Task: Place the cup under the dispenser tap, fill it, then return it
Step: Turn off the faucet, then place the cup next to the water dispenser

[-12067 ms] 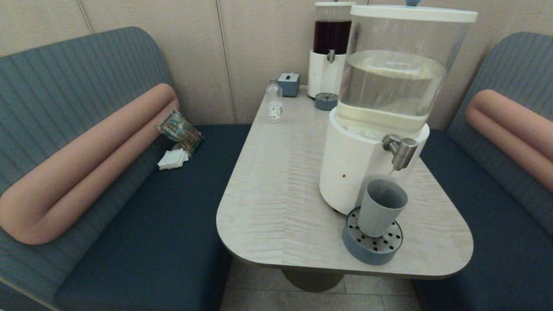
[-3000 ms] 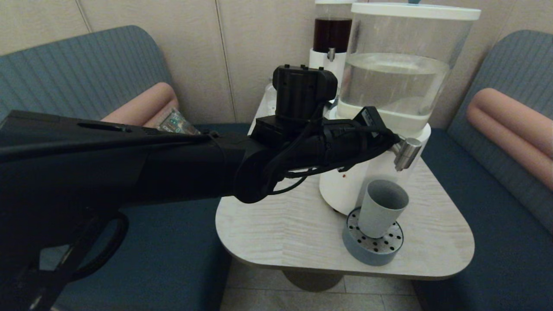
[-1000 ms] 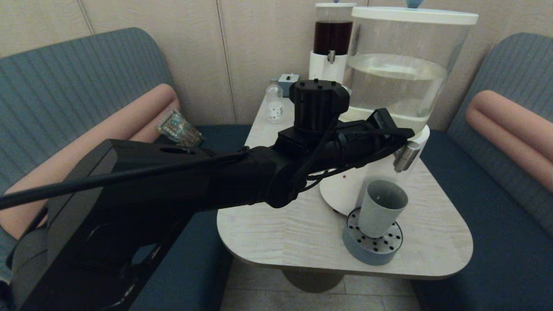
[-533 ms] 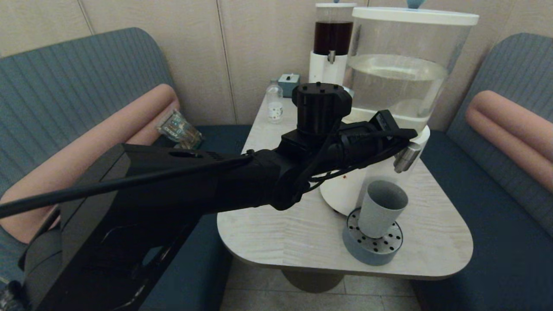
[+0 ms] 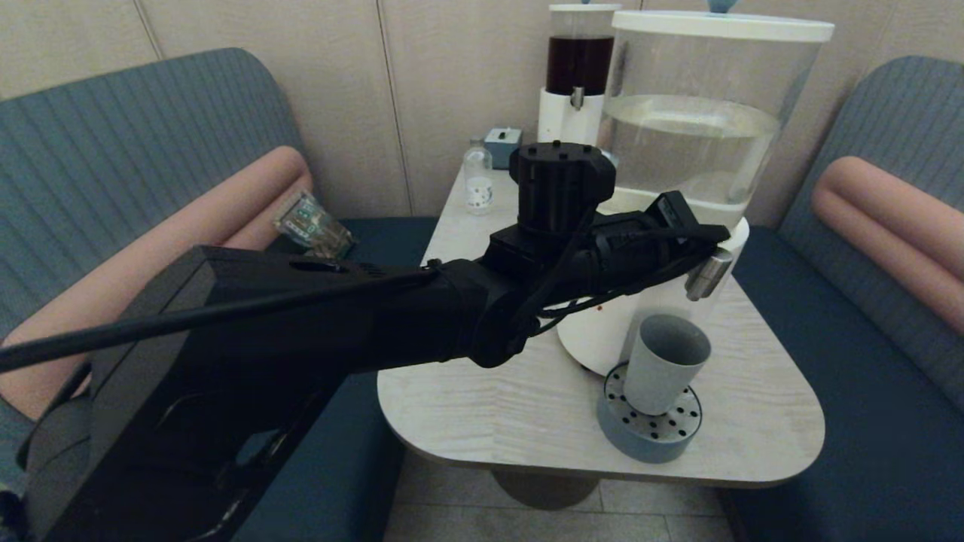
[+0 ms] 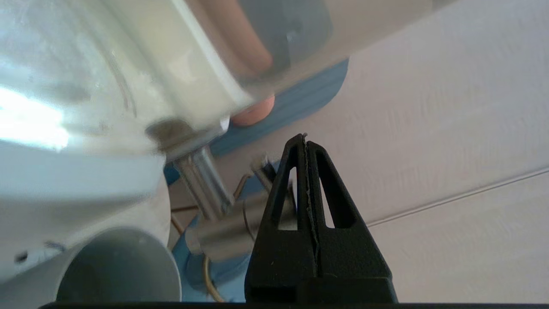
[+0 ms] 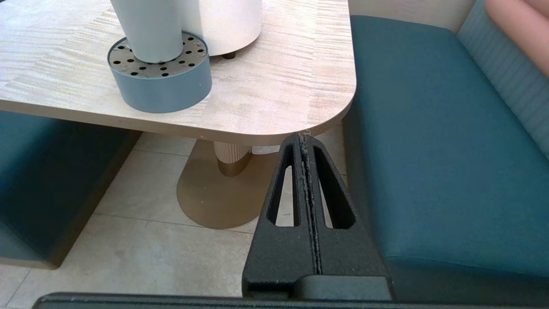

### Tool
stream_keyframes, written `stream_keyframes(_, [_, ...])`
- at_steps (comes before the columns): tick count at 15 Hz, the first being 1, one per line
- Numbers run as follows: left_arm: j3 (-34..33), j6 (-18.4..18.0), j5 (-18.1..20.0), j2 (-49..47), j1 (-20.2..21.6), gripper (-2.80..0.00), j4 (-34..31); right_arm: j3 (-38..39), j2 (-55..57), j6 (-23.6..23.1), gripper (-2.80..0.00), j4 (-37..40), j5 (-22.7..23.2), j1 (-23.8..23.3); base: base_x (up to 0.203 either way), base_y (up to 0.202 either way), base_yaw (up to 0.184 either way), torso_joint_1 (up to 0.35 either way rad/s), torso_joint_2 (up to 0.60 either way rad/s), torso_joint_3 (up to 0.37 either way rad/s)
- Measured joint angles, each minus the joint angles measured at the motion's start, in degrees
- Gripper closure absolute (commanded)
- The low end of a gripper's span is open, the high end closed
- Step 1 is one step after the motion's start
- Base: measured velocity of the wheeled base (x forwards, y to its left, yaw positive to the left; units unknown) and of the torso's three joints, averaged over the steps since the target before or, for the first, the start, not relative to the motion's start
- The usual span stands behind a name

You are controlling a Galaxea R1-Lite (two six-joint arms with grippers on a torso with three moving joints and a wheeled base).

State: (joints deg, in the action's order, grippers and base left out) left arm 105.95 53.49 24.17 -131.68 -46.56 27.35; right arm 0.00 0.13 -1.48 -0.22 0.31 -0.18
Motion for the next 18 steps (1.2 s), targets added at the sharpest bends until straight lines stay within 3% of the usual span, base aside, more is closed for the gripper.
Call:
stream_keyframes(5, [-9.08, -0.18, -0.28, 7.32, 0.15, 0.00, -0.34, 0.00, 0.00, 0.00, 0.00, -0.05, 0.02, -0.02, 0.000, 0.000, 0.000, 0.000, 0.00, 0.000])
stream_keyframes(8, [-18.94, -0.73, -0.27, 14.27, 0.16, 0.00, -0.21, 0.00, 0.00, 0.00, 0.00, -0.06, 0.02, -0.02, 0.000, 0.000, 0.000, 0.000, 0.00, 0.000])
stream_keyframes(10, [-26.97, -3.52, -1.41, 19.48, 0.12, 0.00, 0.27, 0.00, 0.00, 0.00, 0.00, 0.00, 0.02, -0.06, 0.000, 0.000, 0.000, 0.000, 0.00, 0.000])
stream_keyframes(12, [-36.99, -10.66, -4.36, 24.51, 0.30, 0.00, 1.68, 0.00, 0.00, 0.01, 0.00, 0.00, 0.00, 0.02, 0.000, 0.000, 0.000, 0.000, 0.00, 0.000])
stream_keyframes(14, [-47.57, -20.09, -8.22, 28.75, 0.70, 0.00, 5.34, 0.00, 0.00, 0.00, 0.00, -0.03, 0.00, 0.00, 0.000, 0.000, 0.000, 0.000, 0.00, 0.000])
stream_keyframes(16, [-58.01, -29.35, -11.90, 31.54, 1.20, 0.00, 13.04, 0.00, 0.00, 0.00, 0.00, -0.02, 0.02, 0.00, 0.000, 0.000, 0.000, 0.000, 0.00, 0.000])
stream_keyframes(18, [-66.47, -39.68, -14.37, 32.12, 2.40, 0.00, 25.12, 0.00, 0.00, 0.02, 0.00, -0.02, 0.00, 0.00, 0.000, 0.000, 0.000, 0.000, 0.00, 0.000])
